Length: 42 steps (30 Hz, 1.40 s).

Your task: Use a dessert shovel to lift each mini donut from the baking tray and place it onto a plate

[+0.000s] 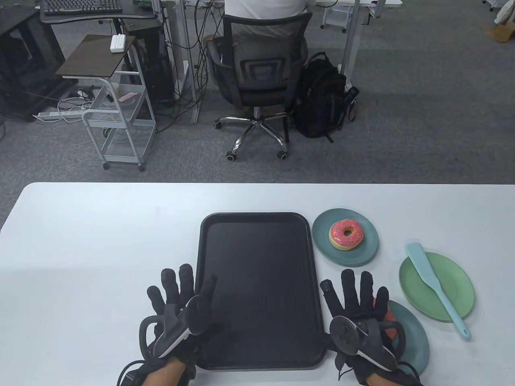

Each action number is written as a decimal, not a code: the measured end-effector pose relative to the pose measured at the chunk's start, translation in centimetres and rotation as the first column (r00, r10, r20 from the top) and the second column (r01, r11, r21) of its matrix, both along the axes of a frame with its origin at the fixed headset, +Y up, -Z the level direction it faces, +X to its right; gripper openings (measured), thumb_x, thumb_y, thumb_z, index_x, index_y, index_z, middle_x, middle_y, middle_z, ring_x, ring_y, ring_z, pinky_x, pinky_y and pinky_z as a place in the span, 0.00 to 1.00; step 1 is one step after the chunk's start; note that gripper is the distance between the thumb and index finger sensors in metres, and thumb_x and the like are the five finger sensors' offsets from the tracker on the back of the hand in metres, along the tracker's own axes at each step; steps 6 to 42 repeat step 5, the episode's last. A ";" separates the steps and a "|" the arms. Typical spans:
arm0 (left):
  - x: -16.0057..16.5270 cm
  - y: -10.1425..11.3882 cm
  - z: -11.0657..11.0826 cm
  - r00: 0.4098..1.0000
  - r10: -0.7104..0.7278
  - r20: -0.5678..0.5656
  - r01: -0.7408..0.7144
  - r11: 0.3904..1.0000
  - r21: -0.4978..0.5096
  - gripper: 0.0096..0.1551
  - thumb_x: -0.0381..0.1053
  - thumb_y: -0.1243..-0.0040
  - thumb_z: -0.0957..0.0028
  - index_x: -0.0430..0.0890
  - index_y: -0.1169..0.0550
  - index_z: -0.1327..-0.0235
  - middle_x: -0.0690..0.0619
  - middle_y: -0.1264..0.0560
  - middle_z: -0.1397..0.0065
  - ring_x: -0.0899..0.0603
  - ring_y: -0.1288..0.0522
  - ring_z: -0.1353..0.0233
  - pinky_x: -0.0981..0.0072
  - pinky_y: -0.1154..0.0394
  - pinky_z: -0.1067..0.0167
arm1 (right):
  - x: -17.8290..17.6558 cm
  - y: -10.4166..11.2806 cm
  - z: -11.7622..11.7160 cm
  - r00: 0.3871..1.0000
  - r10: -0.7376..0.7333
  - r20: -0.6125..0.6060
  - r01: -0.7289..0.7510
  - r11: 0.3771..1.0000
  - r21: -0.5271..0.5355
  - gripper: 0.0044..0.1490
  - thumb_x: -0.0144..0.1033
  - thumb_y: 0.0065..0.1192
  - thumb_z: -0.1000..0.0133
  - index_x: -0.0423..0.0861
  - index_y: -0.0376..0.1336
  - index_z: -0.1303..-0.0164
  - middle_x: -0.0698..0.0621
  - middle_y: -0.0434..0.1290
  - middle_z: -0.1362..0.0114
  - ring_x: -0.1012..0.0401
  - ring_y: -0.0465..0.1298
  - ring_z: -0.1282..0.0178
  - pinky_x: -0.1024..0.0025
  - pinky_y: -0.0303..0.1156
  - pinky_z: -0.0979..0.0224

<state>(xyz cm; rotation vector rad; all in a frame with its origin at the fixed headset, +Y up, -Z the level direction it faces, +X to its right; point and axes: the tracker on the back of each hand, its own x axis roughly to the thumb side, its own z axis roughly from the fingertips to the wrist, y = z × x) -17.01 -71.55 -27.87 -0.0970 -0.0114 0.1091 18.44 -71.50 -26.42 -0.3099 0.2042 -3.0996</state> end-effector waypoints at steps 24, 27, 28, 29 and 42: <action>0.1 -0.1 0.0 1.000 -0.012 0.001 0.012 1.000 -0.009 0.64 0.84 0.40 0.65 0.73 0.61 0.23 0.51 0.79 0.20 0.29 0.80 0.20 0.20 0.71 0.30 | -0.3 0.2 0.2 1.000 -0.016 -0.012 0.016 1.000 -0.006 0.76 0.79 0.55 0.70 0.60 0.27 0.20 0.42 0.20 0.14 0.33 0.25 0.18 0.24 0.26 0.28; 0.1 -0.1 0.0 1.000 -0.012 0.001 0.012 1.000 -0.009 0.64 0.84 0.40 0.65 0.73 0.61 0.23 0.51 0.79 0.20 0.29 0.80 0.20 0.20 0.71 0.30 | -0.3 0.2 0.2 1.000 -0.016 -0.012 0.016 1.000 -0.006 0.76 0.79 0.55 0.70 0.60 0.27 0.20 0.42 0.20 0.14 0.33 0.25 0.18 0.24 0.26 0.28; 0.1 -0.1 0.0 1.000 -0.012 0.001 0.012 1.000 -0.009 0.64 0.84 0.40 0.65 0.73 0.61 0.23 0.51 0.79 0.20 0.29 0.80 0.20 0.20 0.71 0.30 | -0.3 0.2 0.2 1.000 -0.016 -0.012 0.016 1.000 -0.006 0.76 0.79 0.55 0.70 0.60 0.27 0.20 0.42 0.20 0.14 0.33 0.25 0.18 0.24 0.26 0.28; 0.1 -0.1 0.0 1.000 -0.012 0.001 0.012 1.000 -0.009 0.64 0.84 0.40 0.65 0.73 0.61 0.23 0.51 0.79 0.20 0.29 0.80 0.20 0.20 0.71 0.30 | -0.3 0.2 0.2 1.000 -0.016 -0.012 0.016 1.000 -0.006 0.76 0.79 0.55 0.70 0.60 0.27 0.20 0.42 0.20 0.14 0.33 0.25 0.18 0.24 0.26 0.28; 0.1 -0.1 0.0 1.000 -0.012 0.001 0.012 1.000 -0.009 0.64 0.84 0.40 0.65 0.73 0.61 0.23 0.51 0.79 0.20 0.29 0.80 0.20 0.20 0.71 0.30 | -0.3 0.2 0.2 1.000 -0.016 -0.012 0.016 1.000 -0.006 0.76 0.79 0.55 0.70 0.60 0.27 0.20 0.42 0.20 0.14 0.33 0.25 0.18 0.24 0.26 0.28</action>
